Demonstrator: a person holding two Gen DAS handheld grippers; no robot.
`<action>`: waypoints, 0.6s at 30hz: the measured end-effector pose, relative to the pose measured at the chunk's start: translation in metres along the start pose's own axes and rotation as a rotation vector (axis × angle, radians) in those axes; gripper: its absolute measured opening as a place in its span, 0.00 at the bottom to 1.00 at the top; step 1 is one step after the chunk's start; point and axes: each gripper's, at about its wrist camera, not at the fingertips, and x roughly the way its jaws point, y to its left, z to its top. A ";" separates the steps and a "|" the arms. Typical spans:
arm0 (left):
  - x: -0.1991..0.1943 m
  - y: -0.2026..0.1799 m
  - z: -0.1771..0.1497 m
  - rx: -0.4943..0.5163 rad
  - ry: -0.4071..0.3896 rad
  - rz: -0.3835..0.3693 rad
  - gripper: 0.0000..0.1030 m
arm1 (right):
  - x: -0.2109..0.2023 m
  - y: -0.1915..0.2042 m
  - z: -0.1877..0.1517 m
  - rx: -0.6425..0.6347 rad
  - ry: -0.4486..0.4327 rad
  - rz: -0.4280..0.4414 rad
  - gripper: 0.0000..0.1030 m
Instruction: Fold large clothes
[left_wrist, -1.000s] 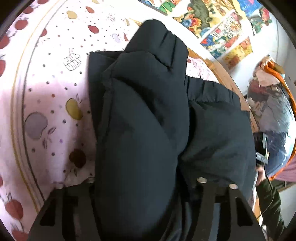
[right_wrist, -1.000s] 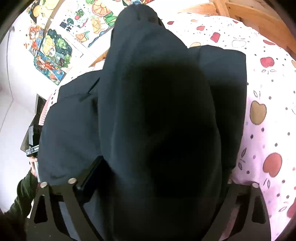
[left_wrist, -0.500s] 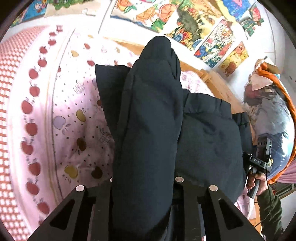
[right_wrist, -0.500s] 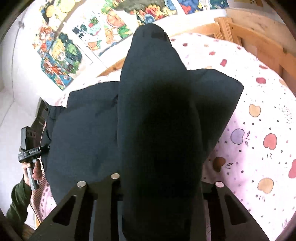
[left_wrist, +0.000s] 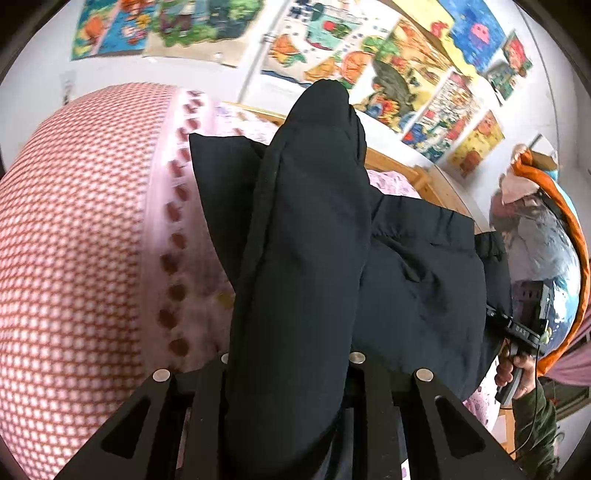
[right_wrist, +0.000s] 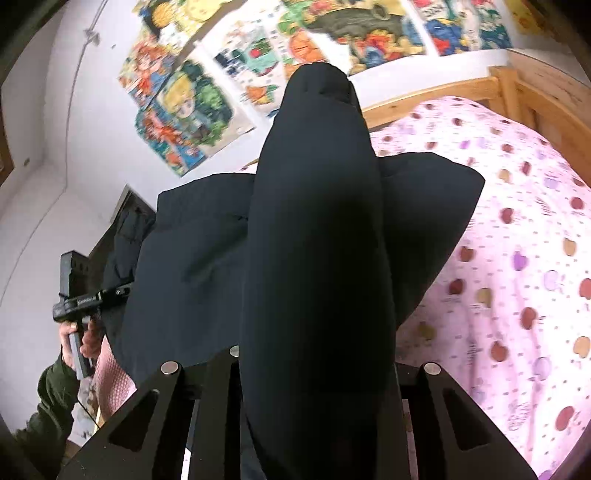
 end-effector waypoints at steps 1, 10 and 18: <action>0.001 0.004 -0.003 -0.001 0.003 0.006 0.20 | 0.003 0.005 0.000 -0.006 0.006 0.002 0.21; 0.034 0.029 -0.013 -0.030 0.045 0.014 0.20 | 0.031 -0.006 -0.002 0.042 0.031 -0.023 0.21; 0.049 0.030 -0.019 0.033 0.022 0.012 0.24 | 0.044 -0.027 -0.019 0.072 0.034 -0.046 0.21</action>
